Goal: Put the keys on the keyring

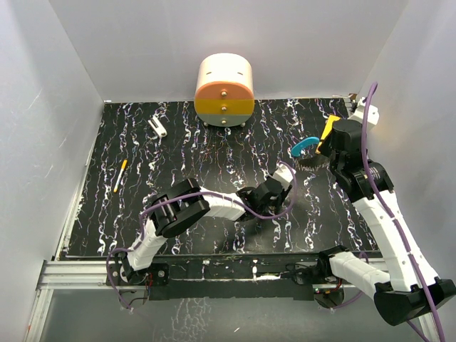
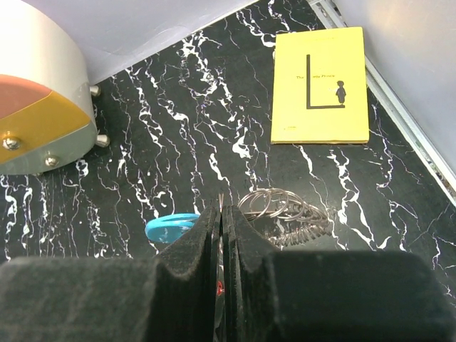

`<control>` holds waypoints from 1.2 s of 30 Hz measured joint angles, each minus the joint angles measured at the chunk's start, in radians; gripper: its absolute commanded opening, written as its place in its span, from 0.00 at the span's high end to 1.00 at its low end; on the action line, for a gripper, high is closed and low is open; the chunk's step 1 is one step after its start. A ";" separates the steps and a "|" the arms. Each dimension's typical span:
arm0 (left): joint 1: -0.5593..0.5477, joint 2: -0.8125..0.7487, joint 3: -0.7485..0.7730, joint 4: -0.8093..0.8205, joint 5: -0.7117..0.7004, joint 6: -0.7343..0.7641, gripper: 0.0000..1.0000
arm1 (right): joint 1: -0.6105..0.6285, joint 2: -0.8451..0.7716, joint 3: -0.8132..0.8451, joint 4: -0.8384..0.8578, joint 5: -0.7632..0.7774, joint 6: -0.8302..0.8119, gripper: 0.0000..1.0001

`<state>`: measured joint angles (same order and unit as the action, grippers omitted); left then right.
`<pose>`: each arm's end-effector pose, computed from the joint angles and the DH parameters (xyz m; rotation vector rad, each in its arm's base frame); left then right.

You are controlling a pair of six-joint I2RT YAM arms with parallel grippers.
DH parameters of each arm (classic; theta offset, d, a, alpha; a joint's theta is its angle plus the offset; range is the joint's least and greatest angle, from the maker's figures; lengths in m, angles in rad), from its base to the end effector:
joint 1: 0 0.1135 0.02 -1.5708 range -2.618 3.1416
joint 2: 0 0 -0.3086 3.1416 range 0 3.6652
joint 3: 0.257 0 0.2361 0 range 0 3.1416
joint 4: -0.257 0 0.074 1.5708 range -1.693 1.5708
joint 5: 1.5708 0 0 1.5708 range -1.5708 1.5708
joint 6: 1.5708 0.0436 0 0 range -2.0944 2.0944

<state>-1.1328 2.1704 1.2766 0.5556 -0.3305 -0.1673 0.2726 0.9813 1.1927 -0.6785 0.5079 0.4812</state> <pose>0.2218 -0.4402 0.1896 0.6895 1.8034 -0.5674 0.1590 0.0224 0.4261 0.5131 1.9075 -0.0288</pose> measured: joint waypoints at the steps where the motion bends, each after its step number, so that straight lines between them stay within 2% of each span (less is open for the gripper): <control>1: 0.003 0.000 0.000 0.004 0.000 0.004 0.71 | 0.000 0.000 0.000 0.000 -0.003 0.000 0.92; 10: 0.018 0.001 0.000 0.021 0.001 0.015 0.91 | -0.001 0.002 -0.013 0.003 -0.013 0.000 0.92; 17: 0.020 0.001 0.000 0.019 0.000 0.019 0.91 | -0.001 0.002 -0.013 0.009 -0.021 0.000 0.92; 21: 0.020 0.001 0.000 0.015 -0.002 0.020 0.81 | -0.004 0.002 -0.013 0.009 -0.022 0.000 0.92; 28: 0.020 0.001 -0.001 -0.013 -0.003 0.031 0.73 | -0.005 0.002 -0.026 0.017 -0.026 0.001 0.92; 30: 0.020 0.001 -0.004 -0.020 -0.003 0.035 0.73 | -0.005 0.003 -0.027 0.017 -0.030 0.003 0.92; 36: 0.023 -0.003 -0.026 -0.004 -0.003 0.048 0.83 | -0.005 0.002 -0.031 0.023 -0.036 0.011 0.92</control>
<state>-1.1095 2.1670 1.2507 0.5514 -0.3332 -0.1192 0.2672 0.9836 1.1618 -0.6552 0.4717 0.4919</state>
